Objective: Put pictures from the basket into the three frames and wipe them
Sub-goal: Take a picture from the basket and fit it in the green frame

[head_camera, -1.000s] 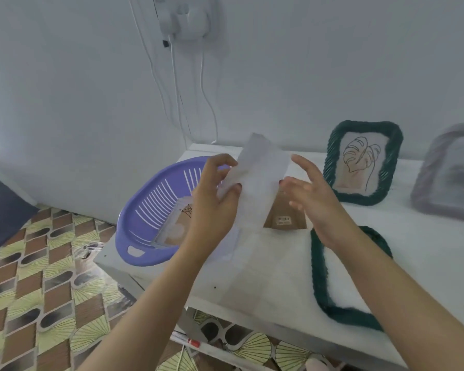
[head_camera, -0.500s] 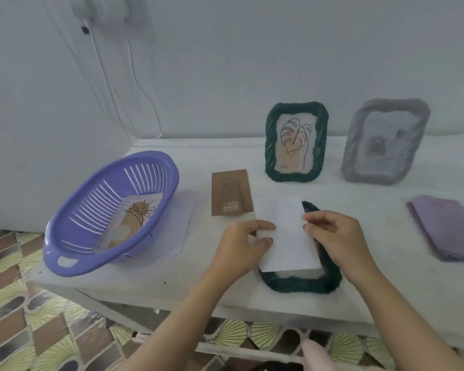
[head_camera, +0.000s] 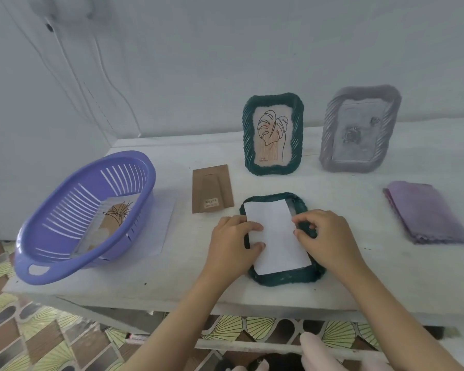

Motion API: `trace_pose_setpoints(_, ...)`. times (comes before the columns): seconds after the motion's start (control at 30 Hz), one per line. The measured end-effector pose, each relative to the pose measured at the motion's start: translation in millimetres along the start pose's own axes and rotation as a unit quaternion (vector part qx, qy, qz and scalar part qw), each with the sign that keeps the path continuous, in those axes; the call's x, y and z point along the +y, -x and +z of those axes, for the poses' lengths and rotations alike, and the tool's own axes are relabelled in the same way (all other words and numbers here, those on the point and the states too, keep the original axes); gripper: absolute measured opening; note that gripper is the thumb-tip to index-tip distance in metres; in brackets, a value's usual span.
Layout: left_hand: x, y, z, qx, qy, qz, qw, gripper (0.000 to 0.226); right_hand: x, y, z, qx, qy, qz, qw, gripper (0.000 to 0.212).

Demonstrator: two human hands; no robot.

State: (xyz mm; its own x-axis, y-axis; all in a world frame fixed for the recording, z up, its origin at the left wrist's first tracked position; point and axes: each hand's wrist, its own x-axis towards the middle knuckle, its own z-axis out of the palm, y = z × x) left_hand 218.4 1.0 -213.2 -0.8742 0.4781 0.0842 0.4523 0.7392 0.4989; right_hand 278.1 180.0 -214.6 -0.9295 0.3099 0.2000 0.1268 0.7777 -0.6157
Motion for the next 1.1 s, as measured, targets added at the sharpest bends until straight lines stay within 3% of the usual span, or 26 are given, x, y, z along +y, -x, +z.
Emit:
trace_pose_setpoints(0.13, -3.8, 0.0, 2.2, -0.007, 0.001, 0.007, 1.000, 0.051, 8.1, 2.2, 3.5, -0.001, 0.034, -0.014, 0.999, 0.023)
trace_pose_setpoints(0.3, -9.2, -1.1, 2.8, -0.042, 0.023, -0.018, 0.999, 0.076, 10.6, 4.6, 6.4, -0.020, 0.001, -0.008, 1.000, 0.031)
trace_pose_setpoints(0.67, -18.9, -8.0, 4.3, -0.085, 0.012, 0.027, 0.996, 0.062, 7.6, 8.7, 7.2, -0.027, 0.004, 0.003, 1.000, 0.036)
trace_pose_setpoints(1.1, -27.8, -12.9, 2.8, -0.074, 0.030, 0.043, 0.996, 0.064, 3.1, 14.4, 7.6, -0.028, 0.008, 0.001, 1.000, 0.033)
